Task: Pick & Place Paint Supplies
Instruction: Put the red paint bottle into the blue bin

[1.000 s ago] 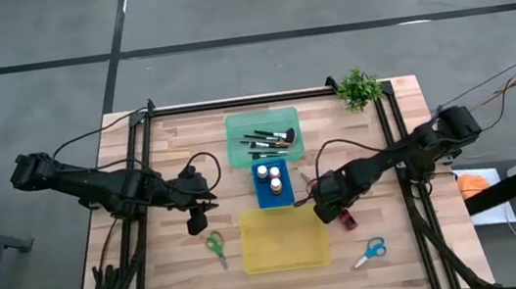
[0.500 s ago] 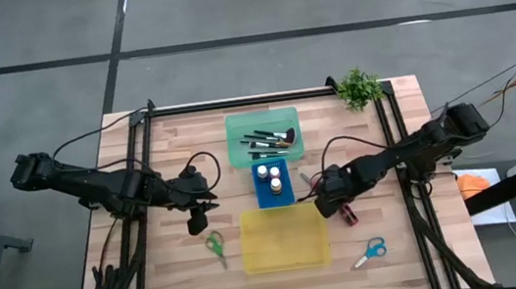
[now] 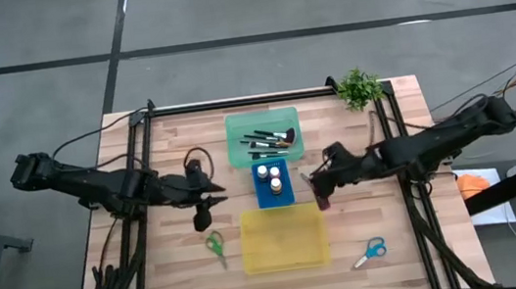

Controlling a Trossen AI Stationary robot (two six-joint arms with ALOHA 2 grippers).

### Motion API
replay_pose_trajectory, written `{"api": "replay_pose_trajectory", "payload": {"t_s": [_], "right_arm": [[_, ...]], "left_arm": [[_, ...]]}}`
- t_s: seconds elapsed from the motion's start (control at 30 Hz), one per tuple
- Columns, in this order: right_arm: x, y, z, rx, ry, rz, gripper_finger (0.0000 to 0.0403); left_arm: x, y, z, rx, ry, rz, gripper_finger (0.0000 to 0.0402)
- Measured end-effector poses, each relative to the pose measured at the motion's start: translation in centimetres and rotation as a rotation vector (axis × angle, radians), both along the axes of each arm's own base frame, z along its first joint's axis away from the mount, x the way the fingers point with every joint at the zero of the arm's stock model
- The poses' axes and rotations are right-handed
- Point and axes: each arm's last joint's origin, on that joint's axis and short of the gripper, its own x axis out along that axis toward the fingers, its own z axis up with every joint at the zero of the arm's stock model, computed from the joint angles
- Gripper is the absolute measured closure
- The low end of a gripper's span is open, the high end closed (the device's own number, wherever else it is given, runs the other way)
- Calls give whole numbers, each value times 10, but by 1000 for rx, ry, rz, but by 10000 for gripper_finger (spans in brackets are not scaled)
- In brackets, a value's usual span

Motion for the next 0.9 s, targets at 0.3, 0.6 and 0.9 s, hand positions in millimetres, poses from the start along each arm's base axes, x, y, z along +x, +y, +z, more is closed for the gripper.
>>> {"api": "replay_pose_trajectory", "payload": {"t_s": [0.3, 0.6, 0.9], "right_arm": [[1, -6, 50, -185, -369, 90, 295], [30, -14, 85, -370, -407, 210, 295], [70, -26, 118, -468, -427, 333, 295]], "left_arm": [[20, 31, 42, -274, -355, 86, 265], [60, 42, 62, -276, -320, -143, 205], [103, 42, 63, -296, -276, -194, 193]]}}
